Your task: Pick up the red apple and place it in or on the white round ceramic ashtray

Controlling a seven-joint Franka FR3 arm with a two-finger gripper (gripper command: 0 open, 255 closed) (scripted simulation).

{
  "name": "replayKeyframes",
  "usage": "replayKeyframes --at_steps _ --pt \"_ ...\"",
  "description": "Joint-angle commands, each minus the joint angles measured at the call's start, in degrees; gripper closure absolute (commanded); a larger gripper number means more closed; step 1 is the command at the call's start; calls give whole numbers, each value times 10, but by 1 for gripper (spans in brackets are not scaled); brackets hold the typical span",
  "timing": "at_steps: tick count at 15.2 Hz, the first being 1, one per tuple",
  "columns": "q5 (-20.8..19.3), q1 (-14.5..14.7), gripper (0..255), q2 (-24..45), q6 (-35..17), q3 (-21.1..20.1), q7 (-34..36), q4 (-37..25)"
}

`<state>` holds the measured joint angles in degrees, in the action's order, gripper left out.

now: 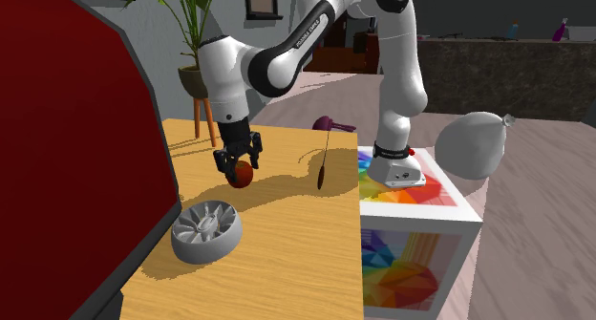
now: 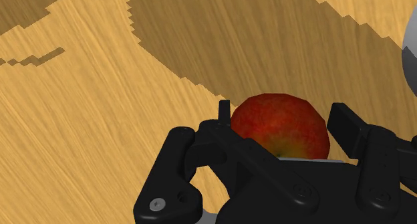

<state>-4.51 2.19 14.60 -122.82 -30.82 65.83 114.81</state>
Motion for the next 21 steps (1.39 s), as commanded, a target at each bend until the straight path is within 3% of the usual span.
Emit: replayKeyframes --at_steps 1,21 --pt "0 0 255 1 0 0 0 0" --pt "38 -11 255 -64 132 -9 -20 -76"
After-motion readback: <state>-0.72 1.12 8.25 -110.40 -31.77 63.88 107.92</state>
